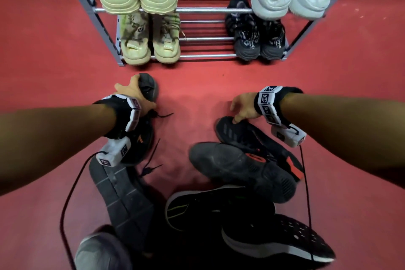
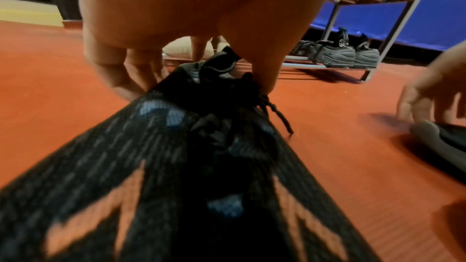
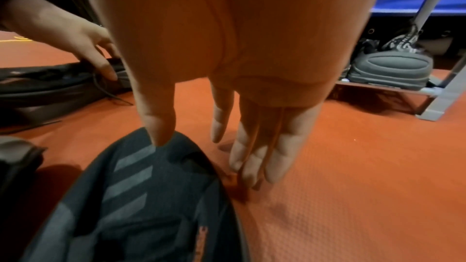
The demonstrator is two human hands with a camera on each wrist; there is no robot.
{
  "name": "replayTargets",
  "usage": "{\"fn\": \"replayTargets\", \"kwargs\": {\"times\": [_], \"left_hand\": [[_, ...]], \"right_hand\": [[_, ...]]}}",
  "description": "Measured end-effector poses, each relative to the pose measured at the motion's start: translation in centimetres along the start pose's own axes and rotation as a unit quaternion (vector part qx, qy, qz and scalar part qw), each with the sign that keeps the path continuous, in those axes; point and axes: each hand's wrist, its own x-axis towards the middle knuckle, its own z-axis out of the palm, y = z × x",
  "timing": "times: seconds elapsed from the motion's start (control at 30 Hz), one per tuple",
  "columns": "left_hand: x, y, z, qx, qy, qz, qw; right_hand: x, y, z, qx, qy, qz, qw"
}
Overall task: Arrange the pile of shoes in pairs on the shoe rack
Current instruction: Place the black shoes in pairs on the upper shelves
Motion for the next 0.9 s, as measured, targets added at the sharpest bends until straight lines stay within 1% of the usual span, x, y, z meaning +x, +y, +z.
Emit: {"fn": "replayTargets", "kwargs": {"times": [0.07,0.13,0.23,0.3,0.37,0.47,0.6,0.67,0.8,0.9], "left_hand": [[-0.1,0.0,0.2,-0.036,-0.001,0.026,0.999],[-0.8,0.4,0.6,-0.064,-0.019,0.065,0.996],[-2.3,2.1,1.6,-0.094,-0.034,0.1,0.99],[-3.1,3.5,2.3,-0.097,-0.041,0.122,0.987],[-3.5,4.7,3.0,-0.075,-0.062,0.134,0.986],[-3.2,5.9,3.8,-0.036,-0.093,0.133,0.986],[-2.5,6.0,3.9,-0.075,-0.104,0.13,0.983],[-2.2,5.5,3.7,-0.076,-0.115,0.12,0.983],[-1.8,4.3,3.6,-0.066,-0.115,0.084,0.988],[-2.0,3.6,3.6,-0.068,-0.136,0.08,0.985]], "right_hand": [[0.0,0.3,0.5,-0.007,-0.004,-0.001,1.0],[-0.1,0.4,0.9,-0.01,-0.008,-0.003,1.0],[-0.1,0.7,1.3,-0.017,-0.027,-0.003,0.999],[-0.3,0.8,1.7,-0.007,-0.032,-0.002,0.999],[-0.5,0.7,1.9,0.004,-0.03,-0.001,1.0],[-0.6,0.5,1.9,0.011,-0.038,0.0,0.999],[-0.5,0.4,2.4,0.049,-0.046,-0.014,0.998],[-0.7,0.6,2.5,0.067,-0.038,-0.023,0.997],[-0.7,1.9,1.9,0.12,-0.008,-0.025,0.992],[-0.6,2.5,1.6,0.164,0.014,-0.014,0.986]]}}
